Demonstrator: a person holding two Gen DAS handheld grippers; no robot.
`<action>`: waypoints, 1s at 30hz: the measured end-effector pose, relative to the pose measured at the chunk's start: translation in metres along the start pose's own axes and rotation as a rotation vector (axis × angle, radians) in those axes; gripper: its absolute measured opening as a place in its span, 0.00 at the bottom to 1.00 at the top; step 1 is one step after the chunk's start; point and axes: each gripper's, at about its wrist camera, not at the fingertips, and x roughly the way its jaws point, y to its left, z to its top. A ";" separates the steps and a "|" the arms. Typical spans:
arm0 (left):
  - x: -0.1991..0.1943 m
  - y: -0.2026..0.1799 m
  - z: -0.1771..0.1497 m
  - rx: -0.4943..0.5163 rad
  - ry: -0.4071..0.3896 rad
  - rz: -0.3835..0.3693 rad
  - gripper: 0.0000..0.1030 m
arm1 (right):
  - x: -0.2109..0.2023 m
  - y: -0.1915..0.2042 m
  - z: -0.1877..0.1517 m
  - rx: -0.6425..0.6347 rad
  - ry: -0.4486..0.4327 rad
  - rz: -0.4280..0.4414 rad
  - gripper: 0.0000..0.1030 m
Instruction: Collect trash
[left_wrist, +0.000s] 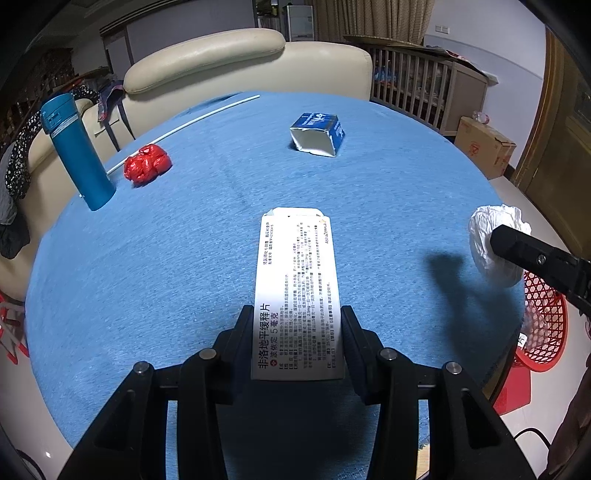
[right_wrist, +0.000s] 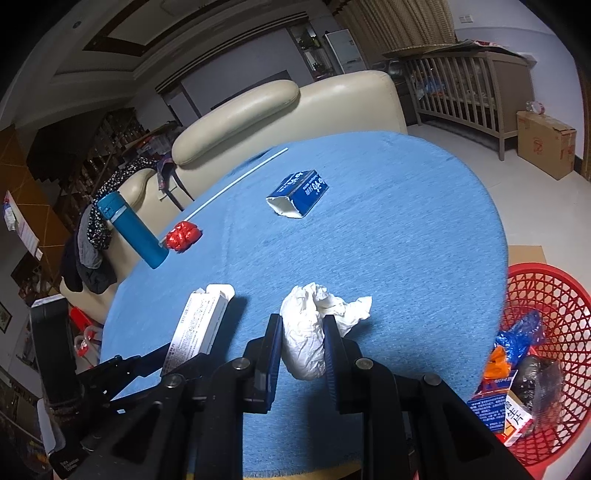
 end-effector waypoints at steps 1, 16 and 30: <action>-0.001 -0.001 0.000 0.002 -0.001 -0.002 0.46 | -0.001 -0.001 0.000 0.002 -0.003 -0.001 0.22; -0.004 -0.019 0.006 0.048 -0.013 -0.026 0.46 | -0.025 -0.022 0.004 0.030 -0.039 -0.034 0.22; -0.013 -0.050 0.013 0.108 -0.038 -0.075 0.45 | -0.059 -0.064 0.005 0.091 -0.085 -0.117 0.22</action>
